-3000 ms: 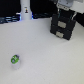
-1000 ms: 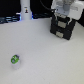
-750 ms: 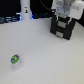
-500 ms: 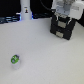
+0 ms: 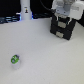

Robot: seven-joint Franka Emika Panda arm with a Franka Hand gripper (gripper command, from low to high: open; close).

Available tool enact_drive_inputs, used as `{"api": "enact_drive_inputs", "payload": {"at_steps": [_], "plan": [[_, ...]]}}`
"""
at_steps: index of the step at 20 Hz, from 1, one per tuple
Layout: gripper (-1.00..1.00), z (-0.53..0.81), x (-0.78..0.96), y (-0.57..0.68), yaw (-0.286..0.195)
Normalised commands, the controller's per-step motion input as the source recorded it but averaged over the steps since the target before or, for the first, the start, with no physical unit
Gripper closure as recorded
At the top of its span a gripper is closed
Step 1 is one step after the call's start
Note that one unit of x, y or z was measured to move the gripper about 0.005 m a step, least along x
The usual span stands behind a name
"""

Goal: Open the kcup holder, insert the kcup into the holder, and close the kcup holder

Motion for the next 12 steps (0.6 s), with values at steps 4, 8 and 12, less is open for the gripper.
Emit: {"api": "enact_drive_inputs", "payload": {"at_steps": [4,8,12], "plan": [[1.0,-0.01,0.39,-0.22,-0.012],[1.0,0.12,0.93,-0.23,-0.055],[1.0,0.06,0.95,-0.24,-0.064]]}}
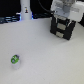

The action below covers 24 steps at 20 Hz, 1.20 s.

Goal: Open the kcup holder, insert the kcup into the holder, and close the kcup holder

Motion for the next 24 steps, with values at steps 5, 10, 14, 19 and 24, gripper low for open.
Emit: {"api": "enact_drive_inputs", "payload": {"at_steps": [5,10,14,19,24], "plan": [[1.0,0.06,0.95,-0.26,-0.061],[1.0,0.09,0.95,-0.28,-0.069],[1.0,0.13,0.95,-0.28,-0.07],[1.0,0.14,0.93,-0.28,-0.072],[1.0,0.15,0.92,-0.31,-0.075]]}}
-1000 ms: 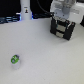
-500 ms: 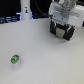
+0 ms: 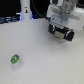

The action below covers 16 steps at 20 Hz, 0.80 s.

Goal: Open the kcup holder, insert the kcup into the holder, and close the kcup holder

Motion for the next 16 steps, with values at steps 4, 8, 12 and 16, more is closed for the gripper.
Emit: {"api": "enact_drive_inputs", "payload": {"at_steps": [4,8,12,16], "plan": [[1.0,0.16,0.89,-0.32,-0.079],[1.0,0.17,0.86,-0.32,-0.078],[1.0,0.15,0.86,-0.35,-0.079],[1.0,0.16,0.82,-0.4,-0.082]]}}
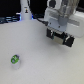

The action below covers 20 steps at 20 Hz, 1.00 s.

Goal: Open the kcup holder, insert the kcup into the holder, and close the kcup holder

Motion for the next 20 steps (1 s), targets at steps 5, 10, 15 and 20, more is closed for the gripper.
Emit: {"api": "enact_drive_inputs", "payload": {"at_steps": [5,10,15,20], "plan": [[-1.0,0.17,0.59,-0.19,-0.081],[-1.0,0.29,0.43,-0.22,-0.117],[-1.0,0.36,0.25,-0.43,-0.147],[-1.0,0.3,0.17,-0.62,-0.193]]}}
